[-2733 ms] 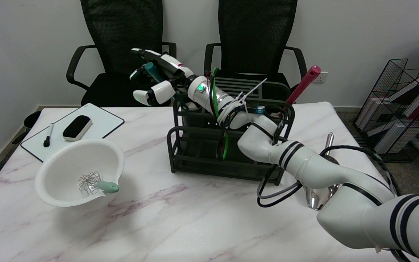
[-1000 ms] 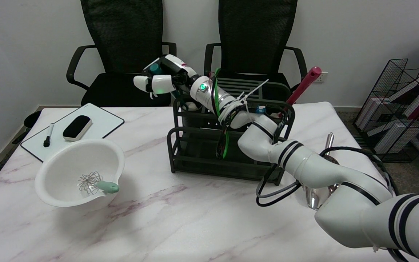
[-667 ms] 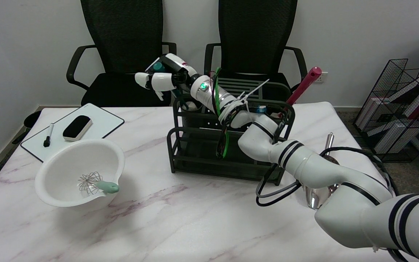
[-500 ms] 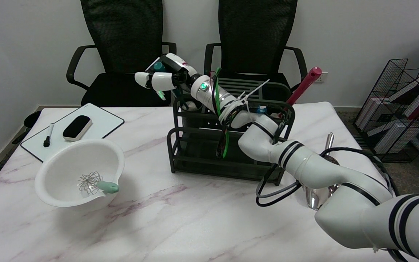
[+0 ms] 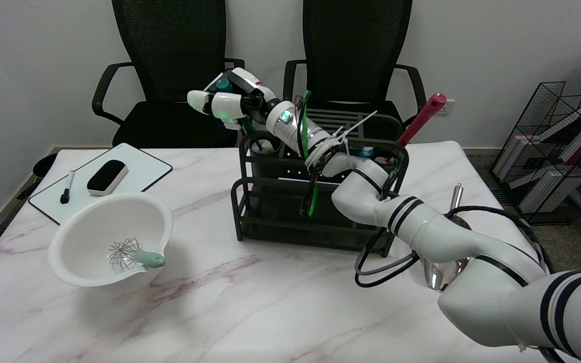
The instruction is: Pick up the blue sponge bottle brush.
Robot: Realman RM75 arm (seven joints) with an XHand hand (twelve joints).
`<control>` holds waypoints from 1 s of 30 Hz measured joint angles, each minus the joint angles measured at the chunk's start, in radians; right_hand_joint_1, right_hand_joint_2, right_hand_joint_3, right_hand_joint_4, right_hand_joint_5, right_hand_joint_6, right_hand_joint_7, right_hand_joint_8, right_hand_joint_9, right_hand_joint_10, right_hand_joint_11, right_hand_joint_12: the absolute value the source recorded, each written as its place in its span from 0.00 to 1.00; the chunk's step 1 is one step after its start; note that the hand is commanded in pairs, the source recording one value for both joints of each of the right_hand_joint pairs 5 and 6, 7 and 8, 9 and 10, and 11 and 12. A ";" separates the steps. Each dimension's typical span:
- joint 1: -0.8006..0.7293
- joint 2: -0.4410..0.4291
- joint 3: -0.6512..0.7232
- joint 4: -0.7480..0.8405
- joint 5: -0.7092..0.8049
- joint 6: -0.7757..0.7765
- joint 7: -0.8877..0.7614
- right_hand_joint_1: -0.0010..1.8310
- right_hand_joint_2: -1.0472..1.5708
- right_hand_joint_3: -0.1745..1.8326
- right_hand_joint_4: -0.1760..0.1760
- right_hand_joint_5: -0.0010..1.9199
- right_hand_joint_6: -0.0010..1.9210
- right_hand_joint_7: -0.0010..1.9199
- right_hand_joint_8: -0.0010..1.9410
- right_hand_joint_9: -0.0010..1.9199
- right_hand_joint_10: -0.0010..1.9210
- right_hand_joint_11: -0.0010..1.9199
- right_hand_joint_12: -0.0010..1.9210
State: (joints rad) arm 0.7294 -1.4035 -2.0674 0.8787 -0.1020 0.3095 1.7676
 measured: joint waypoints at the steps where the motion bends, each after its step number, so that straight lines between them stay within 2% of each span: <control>1: -0.001 0.001 0.001 0.004 0.002 0.000 0.000 0.45 0.99 0.40 0.50 1.00 1.00 1.00 0.99 0.98 0.98 1.00 1.00; 15: -0.026 0.010 0.030 0.065 0.016 0.004 -0.002 0.46 1.00 0.38 0.50 1.00 1.00 1.00 0.99 1.00 1.00 1.00 1.00; 22: -0.033 0.013 0.043 0.087 0.020 0.004 -0.002 0.49 1.00 0.37 0.50 1.00 1.00 1.00 0.99 1.00 1.00 1.00 1.00; 30: -0.037 0.015 0.055 0.090 0.082 0.004 -0.002 0.51 1.00 0.34 0.50 1.00 1.00 1.00 0.99 1.00 1.00 1.00 1.00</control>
State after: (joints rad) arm 0.6928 -1.3886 -2.0120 0.9686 -0.0197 0.3135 1.7656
